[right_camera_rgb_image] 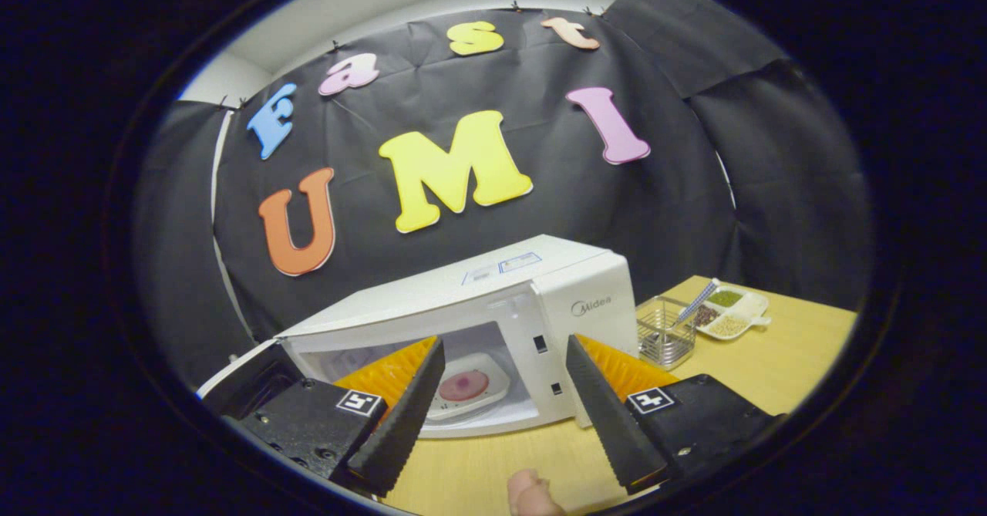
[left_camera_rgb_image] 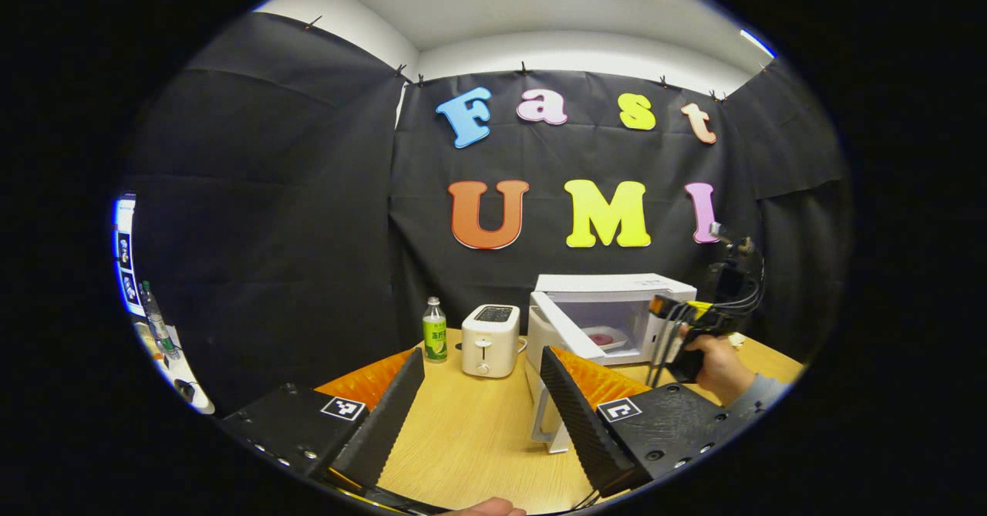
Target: Open the microwave oven with the left hand, put the food in, and close the microwave oven.
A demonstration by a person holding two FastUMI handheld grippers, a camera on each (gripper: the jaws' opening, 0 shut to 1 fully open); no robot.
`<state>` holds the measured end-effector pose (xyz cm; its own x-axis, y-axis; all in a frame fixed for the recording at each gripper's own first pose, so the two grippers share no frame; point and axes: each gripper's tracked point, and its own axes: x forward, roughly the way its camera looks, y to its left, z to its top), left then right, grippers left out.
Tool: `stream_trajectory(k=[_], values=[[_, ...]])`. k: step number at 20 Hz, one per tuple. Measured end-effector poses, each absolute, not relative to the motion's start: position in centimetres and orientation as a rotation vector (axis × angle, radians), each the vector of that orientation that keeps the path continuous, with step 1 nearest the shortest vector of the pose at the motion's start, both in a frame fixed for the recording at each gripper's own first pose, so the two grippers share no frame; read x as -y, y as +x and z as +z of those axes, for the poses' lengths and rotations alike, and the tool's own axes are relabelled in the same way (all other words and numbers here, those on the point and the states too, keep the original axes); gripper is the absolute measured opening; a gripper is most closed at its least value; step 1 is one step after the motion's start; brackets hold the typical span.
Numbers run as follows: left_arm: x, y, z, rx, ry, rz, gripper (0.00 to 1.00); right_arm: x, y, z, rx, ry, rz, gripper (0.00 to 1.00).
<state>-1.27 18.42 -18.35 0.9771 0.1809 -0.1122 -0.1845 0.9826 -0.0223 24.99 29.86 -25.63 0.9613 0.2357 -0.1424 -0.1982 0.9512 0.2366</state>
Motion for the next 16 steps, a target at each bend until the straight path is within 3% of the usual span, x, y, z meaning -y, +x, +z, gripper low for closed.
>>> stream_trajectory(k=[4,5,6,7,8,9,10,11,12,13,14,15,16], values=[[-20.1,-0.3,-19.3,-0.116,-0.042,0.222,0.93,-26.0,18.5,-21.0,-0.134,0.129,0.293,1.00],[-20.5,-0.1,-19.8,-0.121,-0.054,0.238,0.93,-25.0,16.7,-19.8,-0.125,0.111,0.301,0.91],[-21.0,0.1,-20.2,-0.130,-0.059,0.248,0.82,-24.0,15.1,-18.6,-0.108,0.094,0.313,1.00],[-20.9,0.3,-20.6,-0.133,-0.059,0.239,0.80,-23.0,13.6,-17.6,-0.097,0.071,0.320,1.00],[-20.8,0.5,-20.8,-0.127,-0.064,0.226,0.78,-21.8,12.1,-16.8,-0.084,0.049,0.320,0.91],[-20.5,0.8,-21.3,-0.123,-0.078,0.206,0.69,-20.2,10.8,-16.5,-0.077,0.029,0.320,1.00],[-20.6,1.0,-21.7,-0.121,-0.096,0.204,0.38,-19.3,9.4,-15.8,-0.065,0.015,0.326,1.00],[-21.0,1.3,-22.4,-0.123,-0.108,0.216,0.40,-18.4,7.9,-15.3,-0.064,0.006,0.333,1.00],[-21.5,1.8,-22.8,-0.117,-0.117,0.228,0.07,-17.6,6.7,-14.8,-0.059,0.000,0.340,0.91],[-21.4,2.1,-23.5,-0.123,-0.130,0.224,0.14,-16.6,5.6,-14.1,-0.047,-0.003,0.342,0.91],[-21.1,2.7,-24.4,-0.131,-0.149,0.217,0.00,-15.7,4.6,-13.4,-0.040,-0.004,0.346,1.00],[-20.9,3.2,-25.1,-0.139,-0.149,0.209,0.01,-15.5,3.2,-12.8,-0.036,-0.005,0.352,0.91],[-21.1,3.5,-25.5,-0.140,-0.139,0.216,0.00,-14.5,2.1,-12.3,-0.032,-0.002,0.355,1.00]])
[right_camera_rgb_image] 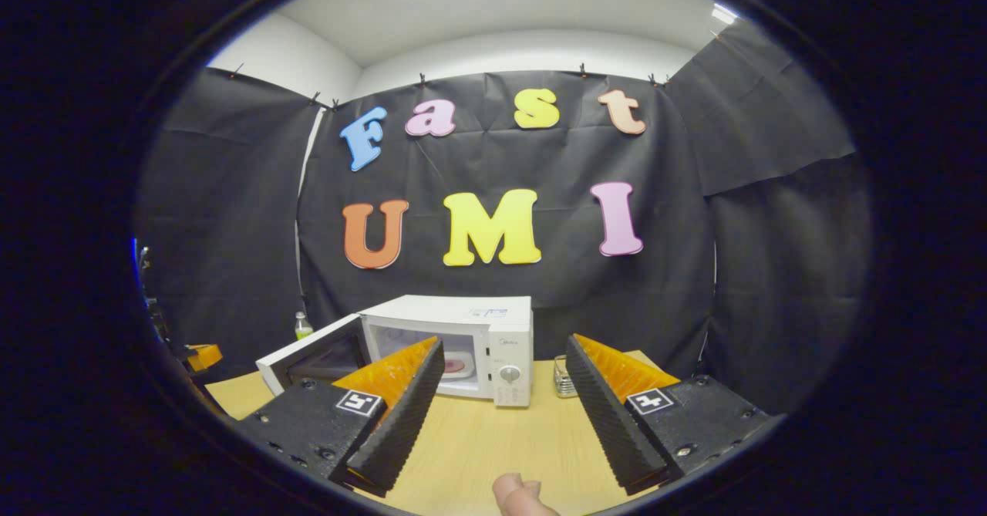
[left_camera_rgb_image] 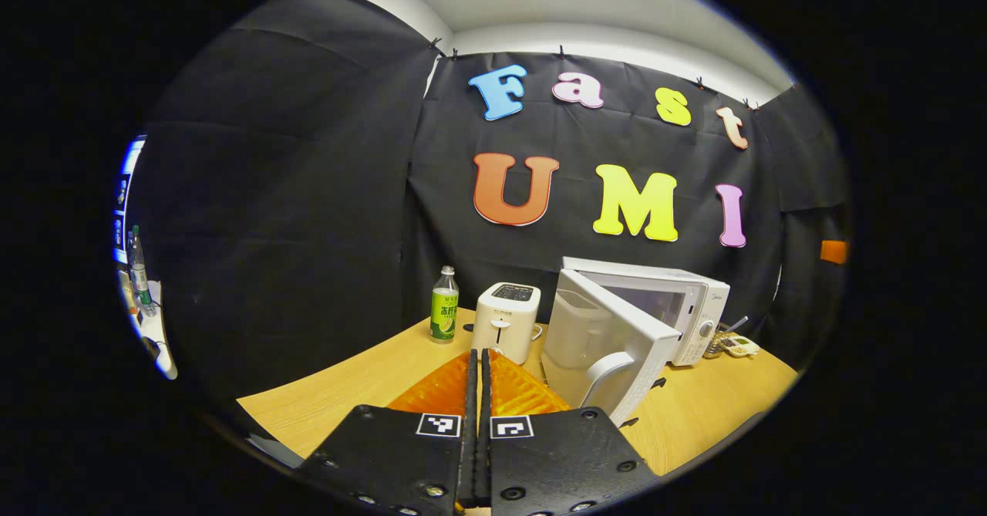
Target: Open the microwave oven with the left hand, put the food in, and close the microwave oven.
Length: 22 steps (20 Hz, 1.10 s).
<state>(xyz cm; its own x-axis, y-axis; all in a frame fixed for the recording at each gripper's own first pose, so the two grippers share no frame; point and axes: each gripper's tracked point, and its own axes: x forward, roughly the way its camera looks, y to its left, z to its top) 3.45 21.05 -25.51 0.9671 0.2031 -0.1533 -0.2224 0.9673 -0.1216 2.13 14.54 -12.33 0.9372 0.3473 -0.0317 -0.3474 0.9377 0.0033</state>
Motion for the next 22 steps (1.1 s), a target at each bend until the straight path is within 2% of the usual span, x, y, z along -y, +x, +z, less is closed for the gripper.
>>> stream_trajectory(k=[3,4,5,6,7,11,19,20,21,22], values=[[-20.2,5.4,-28.5,-0.175,-0.153,0.182,0.00,-11.9,0.0,-10.7,0.004,0.008,0.339,1.00],[-20.4,6.1,-29.3,-0.182,-0.156,0.180,0.10,-11.3,-0.7,-10.6,0.004,0.008,0.339,0.91],[-20.1,6.9,-30.4,-0.199,-0.162,0.172,0.00,-10.6,-1.3,-10.6,0.000,0.011,0.338,0.91],[-19.8,7.7,-31.8,-0.223,-0.171,0.165,0.00,-10.1,-1.8,-10.4,-0.002,0.011,0.336,1.00],[-19.4,8.4,-33.1,-0.249,-0.172,0.152,0.00,-9.4,-2.2,-10.4,-0.005,0.006,0.336,0.91],[-17.8,9.4,-35.7,-0.292,-0.125,0.105,0.00,-7.6,-3.8,-10.1,-0.001,-0.008,0.334,0.91],[-12.6,10.7,-35.1,-0.253,-0.117,0.020,0.00,-4.3,-6.3,-9.4,0.036,-0.037,0.308,0.91],[-11.8,10.9,-35.1,-0.253,-0.116,0.015,0.00,-4.0,-6.6,-9.1,0.045,-0.032,0.305,1.00],[-11.0,11.2,-35.4,-0.259,-0.113,0.006,0.00,-3.6,-6.8,-8.8,0.055,-0.026,0.301,0.91],[-10.4,11.3,-35.4,-0.261,-0.103,0.000,0.00,-3.1,-6.9,-8.6,0.064,-0.025,0.295,0.92]])
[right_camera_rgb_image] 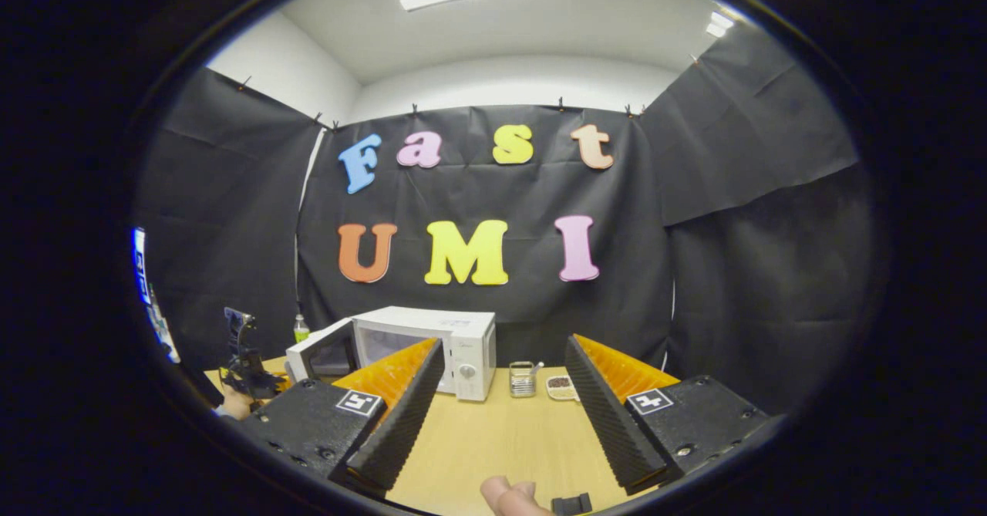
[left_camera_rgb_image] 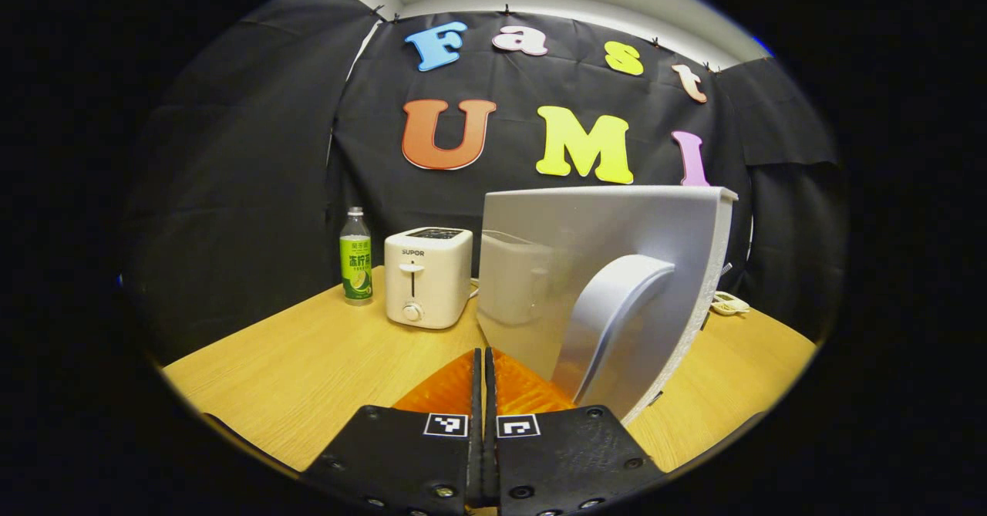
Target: Open the microwave oven with the left hand, put the food in, and close the microwave oven.
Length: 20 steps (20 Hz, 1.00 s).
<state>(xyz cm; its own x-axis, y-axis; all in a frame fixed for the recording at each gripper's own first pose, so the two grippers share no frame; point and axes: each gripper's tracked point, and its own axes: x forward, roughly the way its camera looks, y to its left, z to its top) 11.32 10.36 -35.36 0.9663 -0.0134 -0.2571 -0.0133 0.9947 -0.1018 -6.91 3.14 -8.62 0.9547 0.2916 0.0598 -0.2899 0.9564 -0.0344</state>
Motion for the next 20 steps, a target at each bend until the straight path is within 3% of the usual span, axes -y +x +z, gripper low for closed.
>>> stream_trajectory(k=[1,2,5,6,7,8,9,10,11,13,14,15,16,17,18,20], values=[[-9.8,11.8,-35.3,-0.256,-0.094,-0.005,0.00,-2.7,-6.8,-8.6,0.072,-0.027,0.285,0.91],[-9.0,12.2,-35.4,-0.256,-0.087,-0.012,0.00,-2.2,-6.8,-8.7,0.072,-0.032,0.274,1.00],[-6.5,13.7,-35.7,-0.267,-0.104,-0.050,0.00,-1.7,-6.3,-9.1,0.056,-0.016,0.269,1.00],[-6.1,14.4,-35.6,-0.257,-0.097,-0.051,0.11,-1.3,-6.0,-9.5,0.046,-0.010,0.265,1.00],[-5.4,14.9,-35.6,-0.255,-0.098,-0.064,0.00,-1.1,-5.7,-9.7,0.041,-0.004,0.261,0.91],[-4.5,15.4,-35.7,-0.258,-0.106,-0.081,0.00,-0.9,-5.5,-10.0,0.034,-0.002,0.259,1.00],[-3.6,16.0,-35.7,-0.260,-0.111,-0.097,0.00,-0.7,-5.1,-10.5,0.023,0.001,0.257,0.91],[-3.0,16.4,-35.5,-0.254,-0.106,-0.108,0.00,-0.7,-5.1,-10.7,0.013,0.003,0.259,1.00],[-2.2,16.9,-35.1,-0.242,-0.099,-0.131,0.00,-0.4,-4.8,-10.8,0.010,0.004,0.258,0.92],[-0.1,18.0,-34.9,-0.226,-0.088,-0.174,0.00,0.2,-4.2,-10.8,0.012,0.004,0.250,0.92],[0.5,18.7,-34.9,-0.221,-0.075,-0.183,0.00,0.4,-4.0,-10.8,0.014,0.007,0.249,1.00],[1.3,19.3,-34.8,-0.214,-0.064,-0.201,0.00,0.5,-3.8,-11.1,0.009,0.012,0.252,0.92],[2.3,19.9,-35.0,-0.220,-0.055,-0.227,0.00,0.6,-3.6,-11.3,0.004,0.016,0.253,1.00],[3.3,20.4,-35.2,-0.221,-0.055,-0.249,0.00,0.7,-3.3,-11.6,-0.002,0.019,0.253,1.00],[4.2,21.0,-35.3,-0.227,-0.062,-0.265,0.00,1.0,-3.0,-12.0,-0.010,0.020,0.250,0.91],[5.8,22.2,-35.0,-0.219,-0.064,-0.271,0.00,1.4,-2.4,-12.5,-0.020,0.013,0.250,0.91]])
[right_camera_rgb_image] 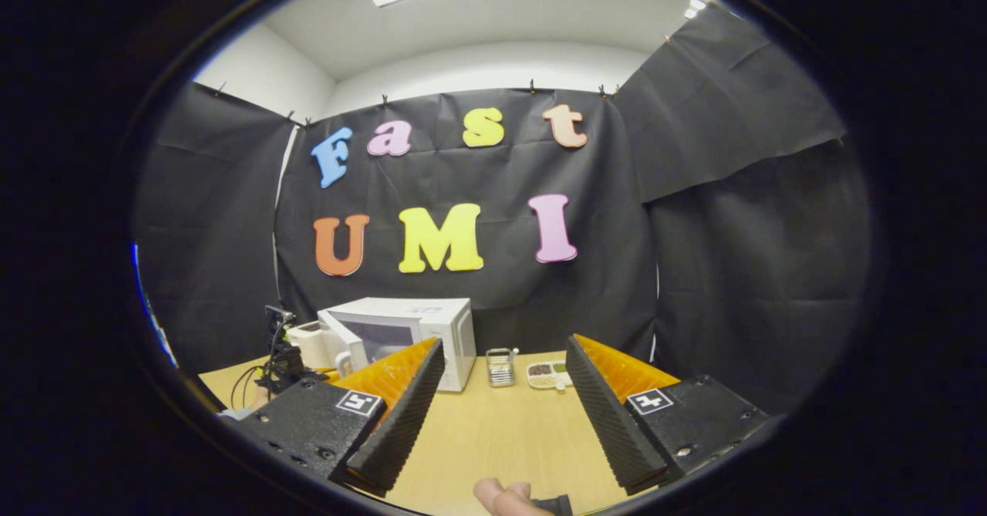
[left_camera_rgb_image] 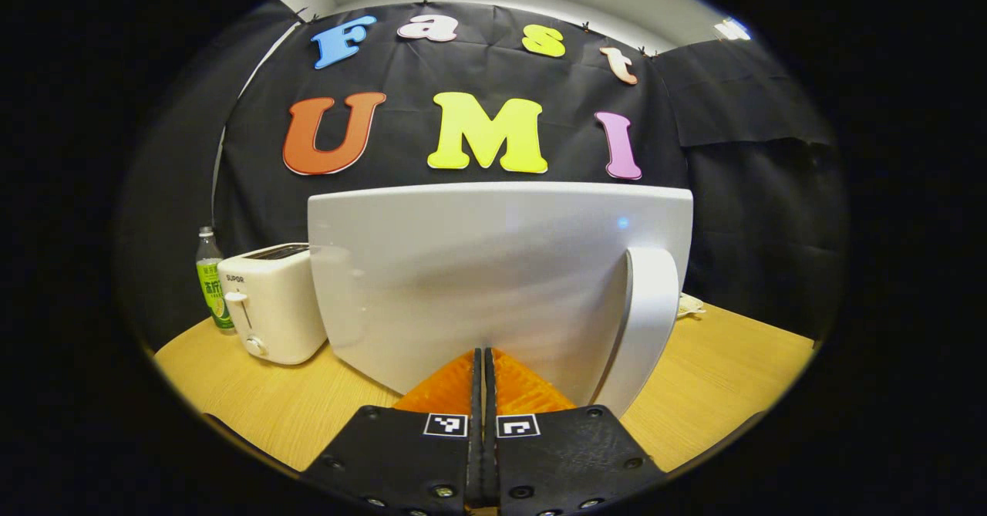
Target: Open the microwave oven with the left hand, put the food in, and close the microwave oven.
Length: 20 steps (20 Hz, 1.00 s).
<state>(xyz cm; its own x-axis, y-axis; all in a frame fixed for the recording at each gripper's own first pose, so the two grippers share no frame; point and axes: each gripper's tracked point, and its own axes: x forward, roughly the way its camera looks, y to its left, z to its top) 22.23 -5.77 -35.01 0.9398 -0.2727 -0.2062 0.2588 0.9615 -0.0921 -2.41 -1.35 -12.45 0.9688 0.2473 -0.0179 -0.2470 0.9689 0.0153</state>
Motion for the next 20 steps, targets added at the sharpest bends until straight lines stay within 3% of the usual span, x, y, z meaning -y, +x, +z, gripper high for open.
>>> stream_trajectory(k=[6,7,17,18,19,20], values=[[11.0,26.2,-34.1,-0.220,-0.087,-0.308,0.00,1.9,0.4,-14.3,-0.063,0.024,0.243,0.92],[11.5,27.0,-33.8,-0.214,-0.085,-0.305,0.00,2.0,1.0,-14.6,-0.075,0.028,0.247,1.00],[16.0,33.0,-33.2,-0.226,-0.131,-0.293,0.00,3.4,4.2,-16.5,-0.112,0.030,0.243,1.00],[16.1,33.4,-33.0,-0.208,-0.135,-0.288,0.00,3.4,4.5,-16.7,-0.111,0.029,0.245,0.92],[16.2,33.5,-33.0,-0.208,-0.127,-0.286,0.00,3.5,4.7,-16.8,-0.110,0.032,0.247,1.00],[16.0,33.7,-33.1,-0.196,-0.119,-0.286,0.00,3.4,5.0,-16.9,-0.112,0.038,0.251,0.92]])
